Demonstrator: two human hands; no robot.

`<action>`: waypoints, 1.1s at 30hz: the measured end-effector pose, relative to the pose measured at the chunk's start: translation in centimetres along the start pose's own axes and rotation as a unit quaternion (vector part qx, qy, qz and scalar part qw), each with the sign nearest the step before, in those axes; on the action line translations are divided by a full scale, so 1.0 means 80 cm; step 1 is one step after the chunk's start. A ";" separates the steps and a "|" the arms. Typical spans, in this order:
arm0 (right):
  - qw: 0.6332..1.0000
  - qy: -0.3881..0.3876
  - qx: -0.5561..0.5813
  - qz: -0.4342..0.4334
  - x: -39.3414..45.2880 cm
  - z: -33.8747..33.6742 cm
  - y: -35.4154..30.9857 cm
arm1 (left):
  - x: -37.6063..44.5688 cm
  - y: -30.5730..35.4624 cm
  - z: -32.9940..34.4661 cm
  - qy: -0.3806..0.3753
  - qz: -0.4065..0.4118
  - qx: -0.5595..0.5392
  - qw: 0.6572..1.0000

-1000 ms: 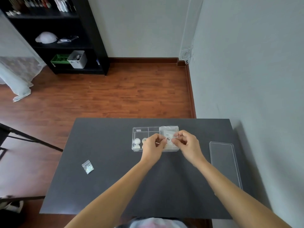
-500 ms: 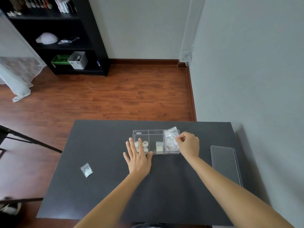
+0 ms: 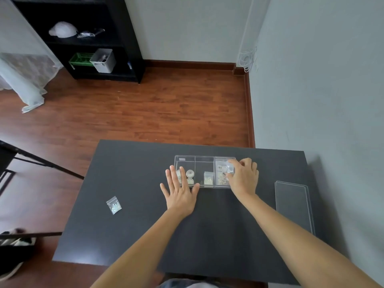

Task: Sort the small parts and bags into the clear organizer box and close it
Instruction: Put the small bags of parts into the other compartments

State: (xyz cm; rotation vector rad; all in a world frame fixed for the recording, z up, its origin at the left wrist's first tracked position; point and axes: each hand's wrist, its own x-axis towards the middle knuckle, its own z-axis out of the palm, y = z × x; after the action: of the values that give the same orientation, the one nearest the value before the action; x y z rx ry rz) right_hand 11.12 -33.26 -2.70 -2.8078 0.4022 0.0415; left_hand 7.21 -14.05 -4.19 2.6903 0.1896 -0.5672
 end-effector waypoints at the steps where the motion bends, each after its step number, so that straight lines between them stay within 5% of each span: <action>1: 1.000 -0.005 -0.001 -0.003 0.002 0.001 0.001 | 0.000 0.000 0.000 -0.002 -0.001 0.002 1.000; 12: 0.998 -0.062 0.014 0.005 0.005 0.004 0.005 | 0.001 -0.001 -0.003 -0.013 0.003 0.002 1.000; 19: 0.997 0.015 0.044 -0.066 -0.026 0.005 0.004 | 0.004 -0.002 -0.014 -0.030 0.008 -0.026 0.999; 27: 0.988 0.029 0.005 -0.150 -0.092 0.029 0.008 | -0.012 -0.029 -0.035 0.025 0.036 -0.133 0.990; 33: 0.984 -0.030 -0.055 -0.168 -0.103 0.032 0.009 | -0.035 -0.107 -0.046 0.068 -0.037 -0.116 0.990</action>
State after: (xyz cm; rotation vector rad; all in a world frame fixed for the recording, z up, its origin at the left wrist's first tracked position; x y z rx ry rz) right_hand 3.07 -30.90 -4.74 -2.9349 -0.0949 0.0766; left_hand 4.19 -4.91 -2.86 2.5031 0.3697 -0.3571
